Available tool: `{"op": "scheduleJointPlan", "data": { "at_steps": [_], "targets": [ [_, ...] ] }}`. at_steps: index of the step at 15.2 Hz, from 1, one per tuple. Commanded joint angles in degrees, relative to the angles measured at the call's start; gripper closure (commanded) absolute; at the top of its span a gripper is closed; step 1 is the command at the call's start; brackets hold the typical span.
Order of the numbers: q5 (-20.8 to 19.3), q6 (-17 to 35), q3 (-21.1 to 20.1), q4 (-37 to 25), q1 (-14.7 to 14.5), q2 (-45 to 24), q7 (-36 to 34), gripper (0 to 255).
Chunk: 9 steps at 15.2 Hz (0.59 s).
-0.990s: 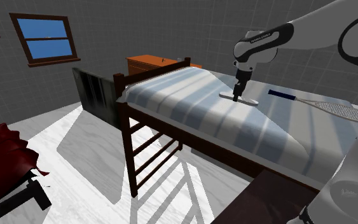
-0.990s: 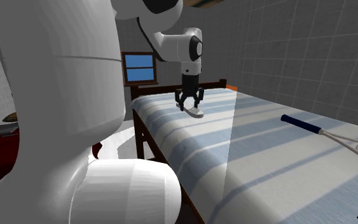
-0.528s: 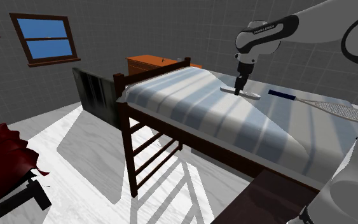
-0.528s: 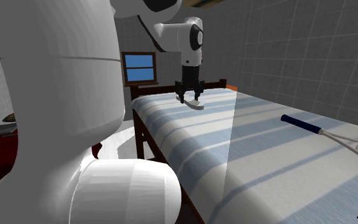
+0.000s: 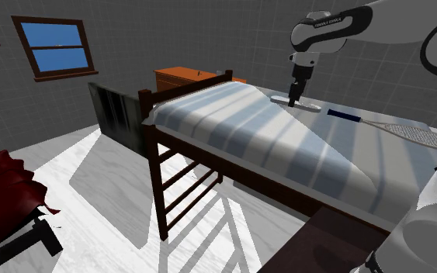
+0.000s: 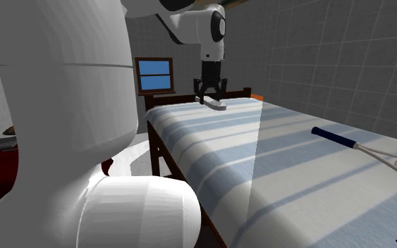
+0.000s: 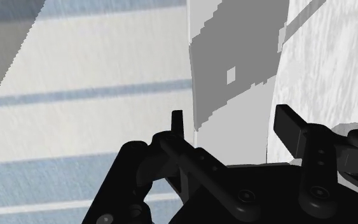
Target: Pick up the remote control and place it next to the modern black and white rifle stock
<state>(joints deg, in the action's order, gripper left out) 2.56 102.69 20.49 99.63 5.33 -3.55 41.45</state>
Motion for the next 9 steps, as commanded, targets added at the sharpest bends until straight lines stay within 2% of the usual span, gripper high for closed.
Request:
{"op": "scheduleJointPlan", "data": {
  "at_steps": [1,7,9],
  "targets": [
    [0.01,-1.44,0.08,-1.47,0.10,-0.05,0.12,255],
    [0.09,-5.98,0.15,-6.30,0.20,-0.36,0.09,255],
    [-0.72,-5.49,1.08,-3.60,1.15,1.96,1.92,255]
  ]
}}
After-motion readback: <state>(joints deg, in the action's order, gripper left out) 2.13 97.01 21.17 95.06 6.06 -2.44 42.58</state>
